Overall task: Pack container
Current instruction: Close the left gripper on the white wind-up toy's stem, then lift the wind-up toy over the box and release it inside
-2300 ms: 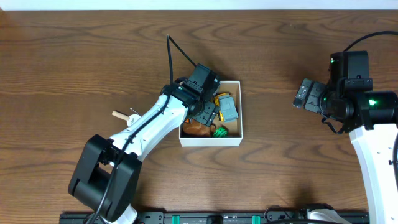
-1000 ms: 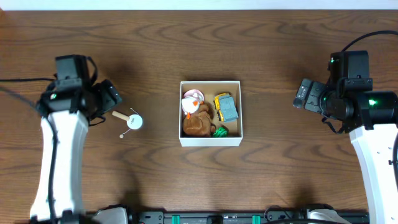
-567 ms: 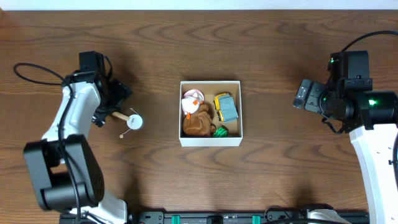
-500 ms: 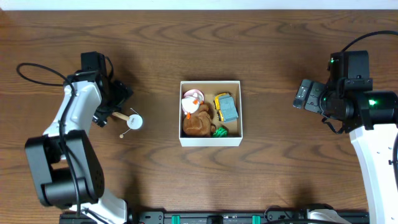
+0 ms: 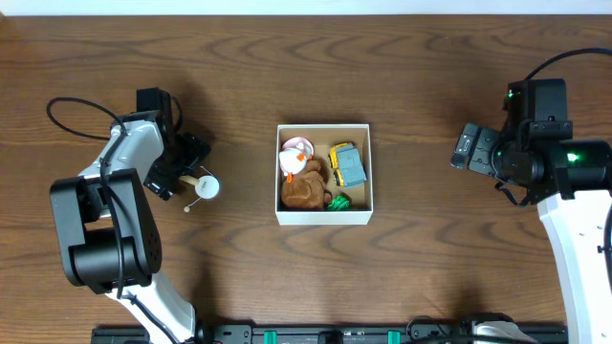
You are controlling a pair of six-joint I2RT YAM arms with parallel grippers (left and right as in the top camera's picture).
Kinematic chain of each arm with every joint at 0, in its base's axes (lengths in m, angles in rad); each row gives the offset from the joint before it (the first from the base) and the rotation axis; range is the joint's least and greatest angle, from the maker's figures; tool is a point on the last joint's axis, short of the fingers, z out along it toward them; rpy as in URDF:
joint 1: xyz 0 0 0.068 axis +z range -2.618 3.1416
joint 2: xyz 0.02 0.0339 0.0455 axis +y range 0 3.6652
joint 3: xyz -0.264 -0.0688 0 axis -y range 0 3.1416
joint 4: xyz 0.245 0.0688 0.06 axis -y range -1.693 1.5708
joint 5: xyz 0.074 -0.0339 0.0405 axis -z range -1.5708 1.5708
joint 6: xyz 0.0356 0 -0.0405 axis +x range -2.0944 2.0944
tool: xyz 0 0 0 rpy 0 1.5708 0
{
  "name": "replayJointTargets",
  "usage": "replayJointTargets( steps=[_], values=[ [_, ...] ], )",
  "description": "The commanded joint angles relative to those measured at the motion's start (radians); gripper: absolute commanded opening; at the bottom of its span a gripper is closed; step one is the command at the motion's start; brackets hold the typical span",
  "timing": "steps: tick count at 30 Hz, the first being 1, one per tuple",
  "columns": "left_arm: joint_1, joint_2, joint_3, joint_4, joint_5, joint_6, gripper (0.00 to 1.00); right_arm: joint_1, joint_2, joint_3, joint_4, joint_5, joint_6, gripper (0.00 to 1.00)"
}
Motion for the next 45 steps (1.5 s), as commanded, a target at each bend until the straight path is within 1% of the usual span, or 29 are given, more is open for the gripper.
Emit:
replayJointTargets(
  steps=[1,5,8,12,13,15,19,22,25,27,29,31,32,33,39,42,44,45],
  values=[
    [0.007,0.042,-0.008,0.004,0.003,-0.010,1.00,-0.008,-0.001,-0.006,-0.001,0.000,-0.016,0.99],
    [0.008,0.042,-0.008,0.002,0.003,-0.009,0.86,-0.008,-0.001,-0.006,-0.001,0.000,-0.016,0.99],
    [0.007,0.042,-0.008,-0.002,0.003,-0.009,0.73,-0.008,-0.001,-0.006,-0.001,0.000,-0.016,0.99],
    [0.007,0.042,-0.008,-0.011,0.003,-0.009,0.60,-0.008,-0.001,-0.006,-0.001,0.000,-0.016,0.99],
    [0.007,0.042,-0.008,-0.014,0.003,-0.009,0.54,-0.008,-0.001,-0.006,-0.001,0.000,-0.016,0.99],
    [0.007,0.042,-0.008,-0.020,0.003,-0.009,0.49,-0.008,-0.001,-0.006,-0.001,0.000,-0.016,0.99],
    [0.007,0.042,-0.008,-0.029,0.003,-0.009,0.44,-0.008,-0.001,-0.006,-0.001,0.000,-0.016,0.99],
    [0.007,0.042,-0.008,-0.032,0.003,-0.009,0.37,-0.008,-0.001,-0.006,-0.001,0.000,-0.016,0.99],
    [0.007,0.042,-0.008,-0.032,0.003,-0.008,0.27,-0.008,-0.001,-0.006,-0.001,0.000,-0.016,0.99],
    [0.007,0.042,-0.008,-0.032,0.003,-0.008,0.25,-0.008,-0.001,-0.006,-0.001,0.000,-0.016,0.99],
    [0.007,0.042,-0.008,-0.032,0.003,-0.008,0.19,-0.008,-0.001,-0.006,-0.001,0.000,-0.016,0.99],
    [0.007,0.042,-0.008,-0.032,0.003,-0.005,0.18,-0.008,-0.001,-0.006,-0.001,0.000,-0.016,0.99],
    [0.007,0.042,-0.008,-0.032,0.003,-0.005,0.15,-0.008,-0.001,-0.006,-0.001,0.000,-0.016,0.99],
    [0.007,0.040,-0.008,-0.032,0.003,-0.005,0.14,-0.008,-0.001,-0.006,-0.001,0.000,-0.016,0.99],
    [0.007,-0.004,0.009,-0.048,0.011,0.011,0.09,-0.008,-0.001,-0.006,-0.001,0.000,-0.016,0.99],
    [-0.006,-0.072,0.033,-0.056,0.053,0.078,0.06,-0.008,-0.001,-0.006,0.000,0.000,-0.016,0.99],
    [-0.033,-0.138,0.049,-0.055,0.084,0.132,0.06,-0.008,-0.001,-0.006,0.003,0.000,-0.016,0.99],
    [-0.055,-0.180,0.058,-0.051,0.110,0.181,0.06,-0.008,-0.001,-0.006,0.005,0.000,-0.016,0.99]
  ],
)
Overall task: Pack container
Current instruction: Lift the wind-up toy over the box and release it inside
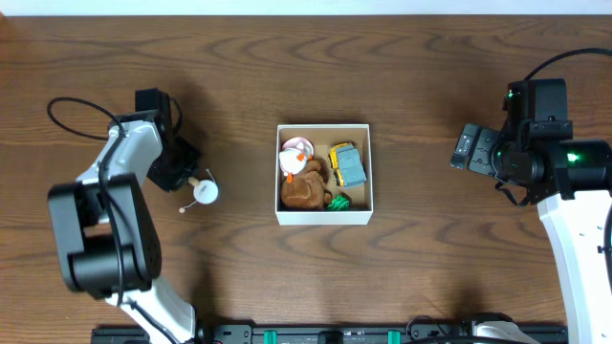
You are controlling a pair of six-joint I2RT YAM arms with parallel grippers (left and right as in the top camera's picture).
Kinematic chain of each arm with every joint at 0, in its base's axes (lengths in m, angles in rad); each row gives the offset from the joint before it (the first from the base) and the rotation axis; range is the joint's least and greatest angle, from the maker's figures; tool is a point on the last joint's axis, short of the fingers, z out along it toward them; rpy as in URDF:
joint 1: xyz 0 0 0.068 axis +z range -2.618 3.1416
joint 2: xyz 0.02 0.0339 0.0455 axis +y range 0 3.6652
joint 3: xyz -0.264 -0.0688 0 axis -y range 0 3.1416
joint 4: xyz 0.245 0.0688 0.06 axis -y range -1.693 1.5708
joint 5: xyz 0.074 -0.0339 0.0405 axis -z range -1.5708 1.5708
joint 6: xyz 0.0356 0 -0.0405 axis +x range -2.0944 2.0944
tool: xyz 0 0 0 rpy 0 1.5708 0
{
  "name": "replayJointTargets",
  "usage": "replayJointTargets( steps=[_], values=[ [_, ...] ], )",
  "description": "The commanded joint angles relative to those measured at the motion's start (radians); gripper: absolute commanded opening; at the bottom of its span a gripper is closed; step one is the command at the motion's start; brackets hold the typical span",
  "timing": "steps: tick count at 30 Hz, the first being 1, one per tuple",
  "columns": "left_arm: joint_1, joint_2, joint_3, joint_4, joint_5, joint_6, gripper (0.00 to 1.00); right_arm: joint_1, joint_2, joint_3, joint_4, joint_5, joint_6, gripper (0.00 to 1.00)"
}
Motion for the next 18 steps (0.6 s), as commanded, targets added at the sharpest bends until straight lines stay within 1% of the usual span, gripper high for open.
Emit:
replayJointTargets(
  steps=[1,3,6,9,11,14,16,18],
  values=[
    [-0.066,-0.158,0.066,0.002,0.081,0.164,0.06,-0.008,-0.001,-0.006,0.005,0.000,-0.011,0.99],
    [-0.133,-0.241,0.087,0.003,0.083,0.277,0.06,-0.008,-0.001,-0.006,0.005,0.000,-0.011,0.99],
    [-0.270,-0.359,0.101,0.040,0.081,0.490,0.06,-0.008,-0.001,-0.006,0.005,0.000,-0.011,0.99],
    [-0.428,-0.436,0.101,0.088,0.016,0.637,0.06,-0.008,-0.001,-0.006,0.005,0.000,-0.011,0.99],
    [-0.521,-0.455,0.101,0.112,-0.032,0.685,0.06,-0.008,-0.001,-0.006,0.005,0.000,-0.011,0.99],
    [-0.648,-0.446,0.100,0.154,-0.105,0.694,0.06,-0.008,-0.001,-0.006,0.005,0.000,-0.011,0.99],
    [-0.706,-0.422,0.100,0.181,-0.140,0.680,0.06,-0.008,-0.001,-0.006,0.005,0.000,-0.011,0.99],
    [-0.744,-0.388,0.100,0.207,-0.187,0.628,0.06,-0.008,-0.001,-0.006,0.004,0.000,-0.011,0.99]
  ],
)
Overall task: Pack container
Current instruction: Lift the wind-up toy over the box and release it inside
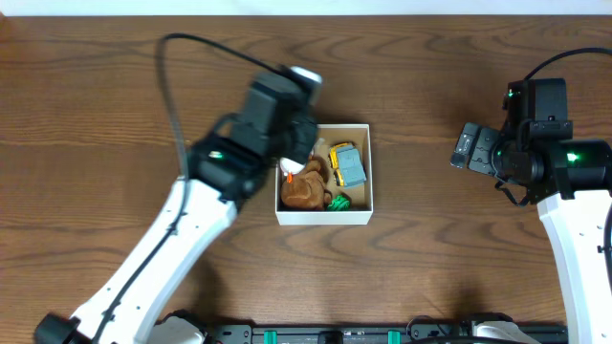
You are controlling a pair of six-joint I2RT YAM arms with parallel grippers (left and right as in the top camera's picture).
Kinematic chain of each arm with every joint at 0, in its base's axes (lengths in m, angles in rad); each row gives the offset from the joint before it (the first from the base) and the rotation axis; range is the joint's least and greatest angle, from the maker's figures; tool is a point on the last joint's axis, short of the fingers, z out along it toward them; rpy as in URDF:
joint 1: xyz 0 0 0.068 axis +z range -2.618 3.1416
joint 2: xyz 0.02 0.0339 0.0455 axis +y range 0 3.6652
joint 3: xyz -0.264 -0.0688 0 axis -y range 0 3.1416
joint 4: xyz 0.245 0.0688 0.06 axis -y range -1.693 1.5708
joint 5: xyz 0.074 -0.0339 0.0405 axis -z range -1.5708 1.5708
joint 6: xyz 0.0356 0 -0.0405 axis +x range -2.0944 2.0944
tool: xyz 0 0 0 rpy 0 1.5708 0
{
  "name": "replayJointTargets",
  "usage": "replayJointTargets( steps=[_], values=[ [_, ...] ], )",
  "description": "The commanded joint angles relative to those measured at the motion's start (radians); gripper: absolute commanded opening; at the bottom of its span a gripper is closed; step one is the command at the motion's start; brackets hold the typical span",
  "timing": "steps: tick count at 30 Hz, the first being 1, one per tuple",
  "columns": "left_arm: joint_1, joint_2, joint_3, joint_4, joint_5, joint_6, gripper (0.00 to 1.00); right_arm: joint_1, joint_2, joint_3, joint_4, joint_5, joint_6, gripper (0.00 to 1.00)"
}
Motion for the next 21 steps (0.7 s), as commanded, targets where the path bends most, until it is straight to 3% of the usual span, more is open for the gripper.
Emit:
replayJointTargets(
  steps=[1,11,19,21],
  values=[
    [-0.046,0.063,-0.004,0.029,-0.129,-0.021,0.06,-0.008,-0.001,-0.006,0.000,0.000,-0.011,0.99],
    [-0.045,0.235,-0.004,0.092,-0.142,-0.415,0.06,-0.008,-0.001,-0.006,-0.003,0.000,-0.011,0.99],
    [-0.045,0.277,-0.004,0.050,-0.142,-0.682,0.06,-0.008,-0.001,-0.006,-0.003,0.000,-0.012,0.99],
    [-0.045,0.278,-0.004,0.039,-0.142,-0.703,0.06,-0.008,-0.001,-0.006,-0.003,0.000,-0.011,0.99]
  ],
)
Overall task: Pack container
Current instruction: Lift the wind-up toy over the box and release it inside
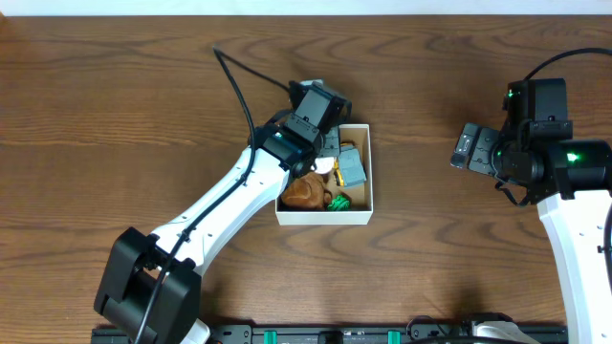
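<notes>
A white box (370, 174) stands at the table's centre. Inside it show a brown plush (304, 193), a grey and yellow toy car (352, 170) and a green piece (338, 202). My left arm reaches in from the lower left, and my left gripper (328, 143) hangs over the box's far left part. Its fingers are hidden under the wrist. A small cream bit (325, 164) shows just below it; what it is cannot be told. My right gripper (467, 148) hovers far to the right of the box, with nothing seen in it.
The left arm's black cable (239, 91) arcs over the table left of the box. A black rail (335, 334) runs along the front edge. The right arm's white link (574, 248) stands at the right side.
My left gripper has moved right and toward the front, from the box's far left corner to above its inside. The white toy seen at the gripper's top is out of sight. The right arm is still.
My left gripper stood at the far left of the table beside a small white toy with a stick. Then it sat closer against that toy. Later the arm was stretched to the box's corner and the toy's place was bare. Now the gripper is over the box.
</notes>
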You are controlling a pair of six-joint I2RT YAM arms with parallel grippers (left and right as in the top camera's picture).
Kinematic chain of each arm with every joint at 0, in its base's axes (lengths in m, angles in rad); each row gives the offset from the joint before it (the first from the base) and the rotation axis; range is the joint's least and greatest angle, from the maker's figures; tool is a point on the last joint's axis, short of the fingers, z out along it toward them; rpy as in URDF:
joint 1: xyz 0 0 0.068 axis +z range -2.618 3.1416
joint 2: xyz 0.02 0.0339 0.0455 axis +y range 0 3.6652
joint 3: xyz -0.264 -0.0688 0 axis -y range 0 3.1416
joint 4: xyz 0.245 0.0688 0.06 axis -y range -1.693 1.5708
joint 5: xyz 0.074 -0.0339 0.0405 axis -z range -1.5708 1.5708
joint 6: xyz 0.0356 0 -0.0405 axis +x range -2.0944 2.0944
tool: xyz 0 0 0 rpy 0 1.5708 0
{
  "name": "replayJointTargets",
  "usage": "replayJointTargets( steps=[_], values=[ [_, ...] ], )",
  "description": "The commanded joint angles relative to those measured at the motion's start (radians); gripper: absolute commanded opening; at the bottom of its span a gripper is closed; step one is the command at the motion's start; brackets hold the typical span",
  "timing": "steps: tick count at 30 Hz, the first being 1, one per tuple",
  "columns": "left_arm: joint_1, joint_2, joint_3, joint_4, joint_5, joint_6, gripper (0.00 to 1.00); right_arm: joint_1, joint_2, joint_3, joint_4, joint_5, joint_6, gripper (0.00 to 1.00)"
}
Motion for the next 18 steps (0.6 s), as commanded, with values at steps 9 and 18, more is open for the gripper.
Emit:
replayJointTargets(
  steps=[9,18],
  values=[
    [0.002,0.009,-0.008,-0.036,-0.022,-0.124,0.54,-0.008,-0.001,-0.006,0.000,0.000,-0.011,0.99],
    [0.002,-0.008,-0.007,-0.034,-0.023,-0.019,0.96,-0.008,-0.001,-0.006,0.002,0.000,-0.012,0.99]
  ],
)
